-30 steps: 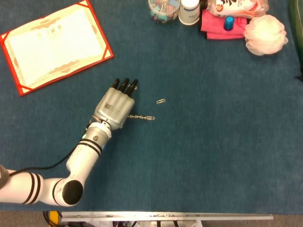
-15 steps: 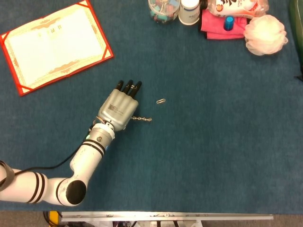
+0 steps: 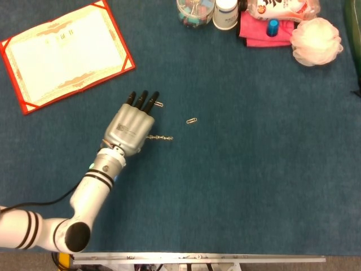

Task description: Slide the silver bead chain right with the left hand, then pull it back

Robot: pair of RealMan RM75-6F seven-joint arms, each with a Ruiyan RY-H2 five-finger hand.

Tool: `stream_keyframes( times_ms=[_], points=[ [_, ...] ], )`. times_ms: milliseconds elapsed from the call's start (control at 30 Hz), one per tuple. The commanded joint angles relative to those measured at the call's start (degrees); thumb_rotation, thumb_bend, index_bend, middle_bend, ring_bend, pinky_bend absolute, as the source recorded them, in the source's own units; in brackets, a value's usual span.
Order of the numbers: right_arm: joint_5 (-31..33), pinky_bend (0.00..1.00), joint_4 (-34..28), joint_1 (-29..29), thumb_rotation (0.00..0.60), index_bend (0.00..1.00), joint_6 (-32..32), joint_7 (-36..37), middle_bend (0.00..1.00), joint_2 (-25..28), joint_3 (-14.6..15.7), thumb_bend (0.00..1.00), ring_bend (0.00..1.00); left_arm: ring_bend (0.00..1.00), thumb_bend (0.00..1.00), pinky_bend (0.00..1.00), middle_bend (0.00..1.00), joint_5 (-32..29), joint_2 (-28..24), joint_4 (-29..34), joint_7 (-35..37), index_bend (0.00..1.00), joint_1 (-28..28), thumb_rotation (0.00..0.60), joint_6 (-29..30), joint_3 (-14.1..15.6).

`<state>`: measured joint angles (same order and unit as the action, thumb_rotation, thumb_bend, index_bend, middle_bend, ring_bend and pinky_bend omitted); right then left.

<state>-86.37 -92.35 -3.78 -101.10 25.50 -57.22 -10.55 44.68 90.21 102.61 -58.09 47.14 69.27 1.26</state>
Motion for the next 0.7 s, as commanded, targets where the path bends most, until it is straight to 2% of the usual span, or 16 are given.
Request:
stream_keyframes(
  times_ms=[33,333,700],
  points=[
    [0.01,0.45,-0.02,-0.03,0.6,0.54,-0.04,-0.04,0.47,-0.01,-0.01,0.62,0.42,0.01,0.33,0.1,0.0,1.57,-2.12,2.06,1.17,0.58,-1.41,0.6,1.89,0.72],
    [-0.14,0.45,-0.02,0.1,0.6,0.54,0.3,-0.47,0.47,-0.1,0.12,0.62,0.42,0.01,0.33,0.1,0.0,4.2,-8.7,4.29,6.84,0.58,-6.78,0.6,5.79,2.87],
    [-0.1,0.45,0.2,0.68,0.6,0.54,1.41,-1.77,0.47,-0.63,0.34,0.62,0.42,0.01,0.33,0.1,0.0,4.13,-12.17,0.66,13.62,0.58,-11.94,0.6,4.25,4.43]
  ],
)
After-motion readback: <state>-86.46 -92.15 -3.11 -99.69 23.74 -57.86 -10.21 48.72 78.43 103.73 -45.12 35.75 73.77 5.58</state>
